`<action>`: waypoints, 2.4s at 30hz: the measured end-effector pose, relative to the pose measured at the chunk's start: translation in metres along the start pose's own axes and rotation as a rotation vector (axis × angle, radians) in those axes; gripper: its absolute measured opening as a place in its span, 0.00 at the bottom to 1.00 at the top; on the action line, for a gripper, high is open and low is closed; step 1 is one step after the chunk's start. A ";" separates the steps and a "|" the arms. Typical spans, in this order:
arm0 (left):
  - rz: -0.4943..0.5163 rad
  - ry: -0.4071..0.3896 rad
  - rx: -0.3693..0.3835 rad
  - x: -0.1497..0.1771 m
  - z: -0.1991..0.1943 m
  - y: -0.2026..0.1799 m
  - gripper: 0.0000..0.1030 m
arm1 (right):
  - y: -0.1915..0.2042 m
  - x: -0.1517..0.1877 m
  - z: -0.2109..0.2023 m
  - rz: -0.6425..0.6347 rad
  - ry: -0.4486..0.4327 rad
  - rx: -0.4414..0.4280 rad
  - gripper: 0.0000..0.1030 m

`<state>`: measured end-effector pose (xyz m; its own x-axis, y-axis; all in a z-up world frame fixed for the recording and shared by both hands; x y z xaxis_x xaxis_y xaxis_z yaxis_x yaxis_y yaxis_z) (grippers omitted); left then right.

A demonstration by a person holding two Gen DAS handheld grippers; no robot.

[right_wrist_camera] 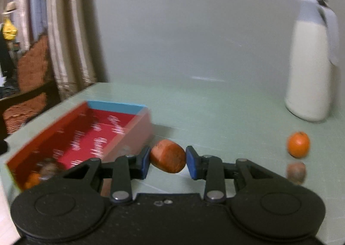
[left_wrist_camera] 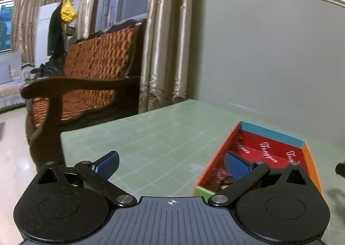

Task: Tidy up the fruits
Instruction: 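Carry the beige fruit in the right tool into the red box, then release the beige fruit and withdraw the right tool over the table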

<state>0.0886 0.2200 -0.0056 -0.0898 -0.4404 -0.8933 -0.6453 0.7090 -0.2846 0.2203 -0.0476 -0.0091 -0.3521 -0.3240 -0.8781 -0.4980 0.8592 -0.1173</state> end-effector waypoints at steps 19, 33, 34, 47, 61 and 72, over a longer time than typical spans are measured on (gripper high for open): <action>-0.092 0.005 -0.106 -0.011 0.009 0.068 1.00 | 0.096 -0.016 0.005 -0.133 -0.005 -0.191 0.35; 0.028 -0.043 -0.003 0.001 -0.008 0.019 1.00 | 0.063 -0.013 -0.026 -0.096 -0.078 -0.103 0.77; 0.044 -0.048 0.011 0.003 -0.010 0.013 1.00 | 0.057 -0.011 -0.029 -0.091 -0.077 -0.079 0.79; 0.192 -0.004 0.266 0.029 -0.041 -0.092 1.00 | -0.053 0.048 -0.074 0.020 -0.078 0.315 0.96; 0.422 0.121 0.569 0.105 -0.082 -0.239 1.00 | -0.171 0.116 -0.140 0.278 -0.005 0.718 0.99; 0.503 0.212 0.662 0.152 -0.089 -0.309 1.00 | -0.203 0.141 -0.168 0.310 0.011 0.889 1.00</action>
<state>0.2069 -0.1145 -0.0227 -0.4290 -0.0340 -0.9027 0.0793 0.9940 -0.0751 0.1382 -0.3348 -0.0313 -0.3772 -0.0298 -0.9256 0.4052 0.8934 -0.1939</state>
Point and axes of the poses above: each gripper's, at about its wrist camera, not at the fingertips, and z roughly the way its jaws point, y to its left, x to its underside, the point moved 6 cm from there along z, roughly the way its jaws point, and after that the axes turned 14 degrees about -z, right-handed, at the moved point
